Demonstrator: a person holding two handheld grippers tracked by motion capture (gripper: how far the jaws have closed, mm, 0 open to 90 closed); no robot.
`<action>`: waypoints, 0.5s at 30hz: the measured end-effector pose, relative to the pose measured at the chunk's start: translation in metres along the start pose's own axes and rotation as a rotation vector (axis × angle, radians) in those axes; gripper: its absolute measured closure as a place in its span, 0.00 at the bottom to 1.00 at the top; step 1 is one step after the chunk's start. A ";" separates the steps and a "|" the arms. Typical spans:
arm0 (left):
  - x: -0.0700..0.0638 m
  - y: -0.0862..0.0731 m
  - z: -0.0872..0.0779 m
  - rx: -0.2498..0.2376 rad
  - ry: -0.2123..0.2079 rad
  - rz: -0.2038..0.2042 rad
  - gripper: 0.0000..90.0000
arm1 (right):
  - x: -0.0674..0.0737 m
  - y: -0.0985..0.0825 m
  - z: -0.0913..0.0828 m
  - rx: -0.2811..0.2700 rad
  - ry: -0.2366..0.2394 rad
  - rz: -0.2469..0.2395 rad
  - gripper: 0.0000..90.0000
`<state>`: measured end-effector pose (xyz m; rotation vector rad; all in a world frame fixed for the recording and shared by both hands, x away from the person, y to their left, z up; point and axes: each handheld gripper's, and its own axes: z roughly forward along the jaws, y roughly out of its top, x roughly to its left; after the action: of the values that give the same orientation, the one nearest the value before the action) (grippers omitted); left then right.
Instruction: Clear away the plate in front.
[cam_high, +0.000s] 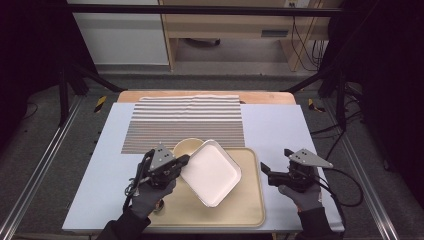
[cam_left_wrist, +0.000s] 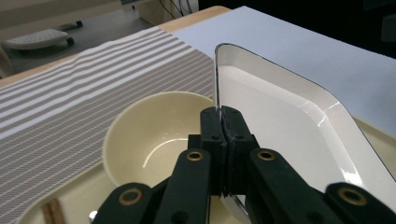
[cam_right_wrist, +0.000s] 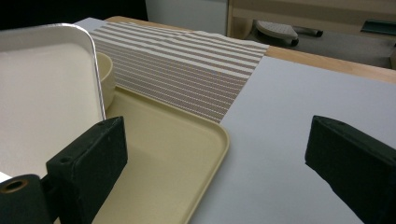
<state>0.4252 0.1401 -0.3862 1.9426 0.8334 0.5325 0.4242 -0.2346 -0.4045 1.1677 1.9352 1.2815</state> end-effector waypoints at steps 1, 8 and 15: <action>-0.003 -0.001 0.002 0.010 -0.004 0.005 0.98 | 0.000 0.000 0.000 -0.001 0.000 0.002 0.07; -0.016 -0.007 0.015 0.042 -0.013 0.021 0.98 | 0.000 0.000 0.000 -0.001 0.002 0.001 0.07; -0.024 -0.013 0.024 0.068 -0.019 0.029 0.98 | 0.000 0.000 0.000 0.002 0.002 -0.003 0.07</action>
<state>0.4204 0.1131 -0.4091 2.0216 0.8211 0.5079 0.4243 -0.2346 -0.4048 1.1640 1.9396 1.2801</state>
